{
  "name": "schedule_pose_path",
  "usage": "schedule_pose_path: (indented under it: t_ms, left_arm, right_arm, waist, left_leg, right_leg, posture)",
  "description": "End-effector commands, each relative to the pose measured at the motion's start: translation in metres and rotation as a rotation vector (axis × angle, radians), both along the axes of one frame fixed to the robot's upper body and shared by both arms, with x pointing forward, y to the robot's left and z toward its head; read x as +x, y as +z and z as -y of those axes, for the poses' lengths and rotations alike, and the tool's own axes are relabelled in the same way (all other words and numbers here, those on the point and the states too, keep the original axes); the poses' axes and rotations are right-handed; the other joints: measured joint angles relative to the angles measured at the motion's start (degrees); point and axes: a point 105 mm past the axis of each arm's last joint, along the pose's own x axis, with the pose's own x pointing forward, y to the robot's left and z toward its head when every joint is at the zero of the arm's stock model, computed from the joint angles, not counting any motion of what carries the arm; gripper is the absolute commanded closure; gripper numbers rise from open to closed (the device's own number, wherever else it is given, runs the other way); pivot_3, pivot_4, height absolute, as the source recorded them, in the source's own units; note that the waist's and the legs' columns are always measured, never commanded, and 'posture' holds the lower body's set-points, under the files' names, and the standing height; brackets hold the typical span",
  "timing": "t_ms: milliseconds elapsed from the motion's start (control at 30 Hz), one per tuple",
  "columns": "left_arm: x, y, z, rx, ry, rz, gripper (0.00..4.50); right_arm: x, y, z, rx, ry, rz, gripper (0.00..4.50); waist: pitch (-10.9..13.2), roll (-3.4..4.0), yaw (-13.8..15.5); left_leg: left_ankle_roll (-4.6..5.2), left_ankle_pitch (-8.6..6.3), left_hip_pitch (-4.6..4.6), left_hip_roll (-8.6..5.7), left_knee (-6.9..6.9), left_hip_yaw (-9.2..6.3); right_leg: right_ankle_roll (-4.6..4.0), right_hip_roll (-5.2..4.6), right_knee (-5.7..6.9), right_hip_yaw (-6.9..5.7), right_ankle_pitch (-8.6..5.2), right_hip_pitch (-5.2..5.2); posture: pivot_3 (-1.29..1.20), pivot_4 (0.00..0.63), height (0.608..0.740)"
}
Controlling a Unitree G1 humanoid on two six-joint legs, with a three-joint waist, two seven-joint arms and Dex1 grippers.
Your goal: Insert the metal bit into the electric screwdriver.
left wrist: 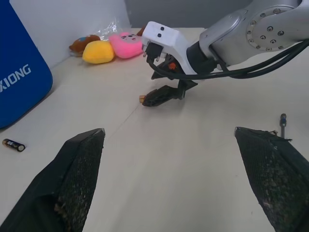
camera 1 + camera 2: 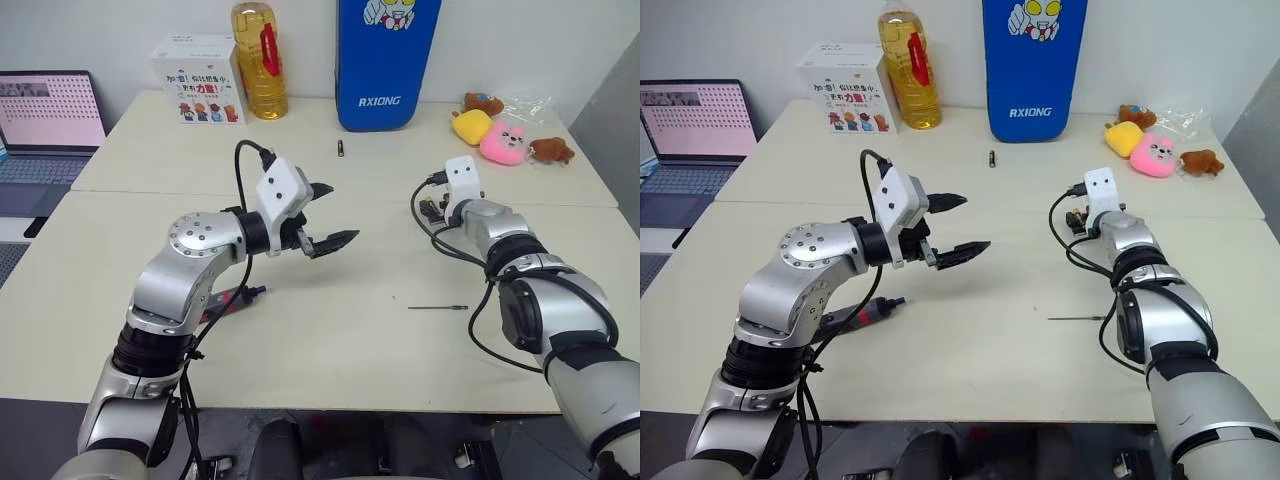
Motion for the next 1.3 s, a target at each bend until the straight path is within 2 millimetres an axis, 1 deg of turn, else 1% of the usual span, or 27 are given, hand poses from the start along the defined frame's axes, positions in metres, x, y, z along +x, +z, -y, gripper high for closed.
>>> schedule_pose_path:
  t_ms: [33, 133, 267, 533, 700, 833, 933, 1000, 1100, 1200, 1300]
  left_arm:
    - [-0.001, 0.015, 0.003, -0.011, -0.026, 0.052, 0.0]
    - [0.002, 0.016, 0.001, -0.013, -0.025, 0.048, 0.0]
    - [0.004, 0.017, -0.002, -0.01, -0.024, 0.049, 0.0]
    - [0.006, 0.017, -0.006, 0.006, -0.029, 0.052, 0.0]
    - [0.007, 0.017, -0.009, 0.01, -0.023, 0.054, 0.0]
    - [0.006, 0.016, -0.006, 0.01, -0.034, 0.053, 0.0]
    - [0.005, 0.015, -0.004, 0.009, -0.043, 0.051, 0.0]
    - [0.005, 0.015, -0.001, 0.01, -0.053, 0.051, 0.0]
    - [0.005, 0.017, 0.0, 0.011, -0.059, 0.053, 0.0]
    - [0.006, 0.018, -0.002, 0.016, -0.051, 0.058, 0.0]
    - [0.005, 0.018, -0.006, 0.02, -0.037, 0.057, 0.0]
  right_arm:
    - [0.005, 0.025, -0.003, 0.051, 0.028, 0.055, 0.03]
    - [0.007, 0.037, -0.001, 0.087, 0.026, 0.075, 0.03]
    - [0.008, 0.046, -0.002, 0.153, 0.023, 0.087, 0.03]
    - [0.008, 0.053, -0.007, 0.178, 0.052, 0.087, 0.03]
    - [0.007, 0.053, -0.003, 0.173, 0.057, 0.086, 0.03]
    - [0.005, 0.043, -0.002, 0.171, 0.056, 0.063, 0.03]
    - [0.003, 0.028, -0.009, 0.133, 0.081, 0.027, 0.03]
    - [0.001, 0.012, -0.015, 0.097, 0.092, 0.003, 0.03]
    - [0.0, 0.001, -0.023, 0.071, 0.102, -0.008, 0.03]
    - [-0.001, -0.006, -0.03, 0.062, 0.116, -0.018, 0.03]
    - [-0.001, -0.006, -0.028, 0.066, 0.101, -0.014, 0.53]
  waist:
    - [0.0, 0.0, 0.0]
    - [0.0, 0.01, 0.0]
    - [0.0, 0.02, 0.0]
    - [0.0, 0.02, 0.0]
    - [0.0, 0.02, 0.0]
    - [0.0, 0.02, 0.0]
    - [0.0, 0.02, 0.0]
    - [0.0, 0.02, 0.0]
    - [0.0, 0.03, 0.0]
    - [0.0, 0.03, 0.0]
    - [0.0, 0.04, -0.1]
  left_leg:
    - [0.0, 0.0, 0.0, 0.0, 0.0, 0.0]
    - [0.0, 0.0, 0.0, 0.0, 0.0, 0.01]
    - [0.0, 0.0, 0.0, 0.0, 0.0, 0.01]
    - [0.0, 0.0, 0.0, 0.0, -0.01, 0.01]
    - [0.0, 0.0, 0.0, 0.0, -0.01, 0.01]
    - [0.0, 0.0, 0.0, 0.0, -0.01, 0.01]
    - [0.0, 0.0, 0.0, 0.0, -0.01, 0.01]
    - [0.0, 0.0, 0.0, 0.0, -0.01, 0.01]
    - [0.0, 0.0, 0.0, 0.0, 0.0, 0.01]
    - [0.0, 0.0, 0.01, 0.0, 0.01, 0.02]
    - [0.0, 0.0, 0.04, 0.0, 0.01, 0.01]
  right_leg:
    - [0.0, 0.0, 0.0, 0.0, 0.0, 0.0]
    - [0.0, 0.0, 0.0, 0.0, 0.0, 0.0]
    - [0.0, 0.0, 0.0, 0.01, 0.0, 0.0]
    - [0.0, 0.0, -0.01, 0.0, 0.0, 0.0]
    - [0.0, 0.0, -0.01, 0.0, 0.0, 0.0]
    - [0.0, 0.0, -0.01, 0.0, 0.0, 0.0]
    - [0.0, 0.0, -0.01, 0.0, 0.0, 0.0]
    - [0.0, 0.0, -0.01, 0.0, 0.0, 0.0]
    - [0.0, 0.0, 0.0, 0.0, 0.0, -0.01]
    - [0.0, 0.0, 0.01, 0.01, 0.0, 0.0]
    - [0.0, 0.0, 0.02, 0.01, 0.0, 0.0]
  posture:
    - [0.0, 0.15, 0.74]
    - [0.0, 0.15, 0.74]
    - [0.0, 0.15, 0.74]
    - [0.0, 0.15, 0.74]
    - [0.0, 0.15, 0.74]
    - [0.0, 0.15, 0.74]
    - [0.0, 0.15, 0.74]
    - [0.0, 0.15, 0.74]
    - [0.0, 0.15, 0.74]
    - [0.0, 0.15, 0.74]
    - [0.0, 0.15, 0.74]
